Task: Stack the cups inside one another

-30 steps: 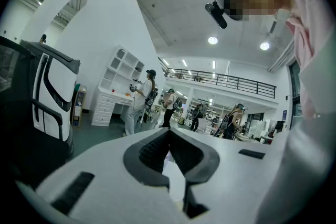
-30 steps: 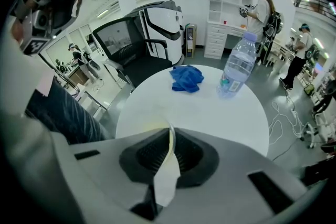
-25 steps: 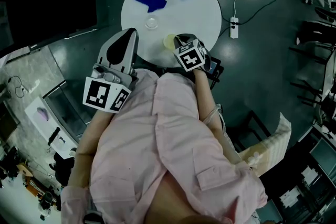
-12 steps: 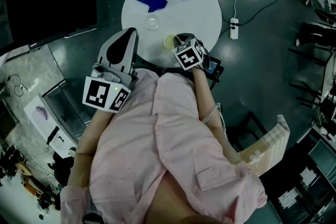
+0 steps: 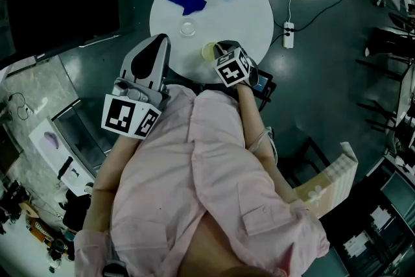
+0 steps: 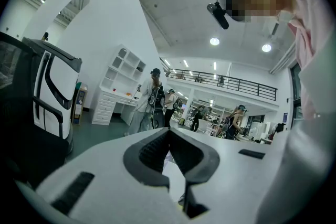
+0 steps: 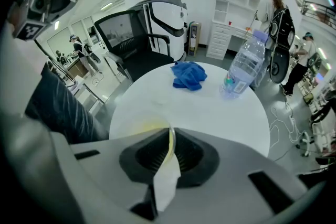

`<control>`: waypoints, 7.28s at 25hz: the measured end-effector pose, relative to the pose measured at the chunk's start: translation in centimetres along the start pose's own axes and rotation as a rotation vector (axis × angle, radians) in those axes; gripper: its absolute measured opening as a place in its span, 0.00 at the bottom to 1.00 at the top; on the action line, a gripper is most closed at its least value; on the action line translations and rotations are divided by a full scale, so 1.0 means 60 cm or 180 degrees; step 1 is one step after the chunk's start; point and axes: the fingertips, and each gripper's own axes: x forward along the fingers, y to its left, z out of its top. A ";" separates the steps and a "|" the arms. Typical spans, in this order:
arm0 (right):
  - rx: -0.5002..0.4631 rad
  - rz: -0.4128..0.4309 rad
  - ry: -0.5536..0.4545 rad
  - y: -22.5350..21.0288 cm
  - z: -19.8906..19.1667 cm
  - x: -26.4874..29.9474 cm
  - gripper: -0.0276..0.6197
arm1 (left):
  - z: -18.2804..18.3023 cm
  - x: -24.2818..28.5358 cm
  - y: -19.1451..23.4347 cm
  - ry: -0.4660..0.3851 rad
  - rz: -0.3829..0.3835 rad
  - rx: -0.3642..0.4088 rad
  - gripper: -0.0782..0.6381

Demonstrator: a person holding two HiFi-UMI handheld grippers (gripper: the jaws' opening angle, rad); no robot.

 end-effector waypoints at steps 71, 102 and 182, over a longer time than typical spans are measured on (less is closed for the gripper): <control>0.0517 -0.0114 -0.0981 -0.027 -0.005 -0.126 0.09 | -0.024 -0.001 -0.139 0.0018 -0.0088 0.0134 0.12; 0.0537 -0.0142 -0.2011 -0.042 0.037 -0.285 0.09 | -0.042 0.000 -0.147 -0.0151 0.0262 0.0160 0.12; 0.0459 -0.0280 -0.2040 -0.006 0.013 -0.309 0.09 | -0.051 -0.052 -0.164 -0.0249 0.0261 0.0099 0.12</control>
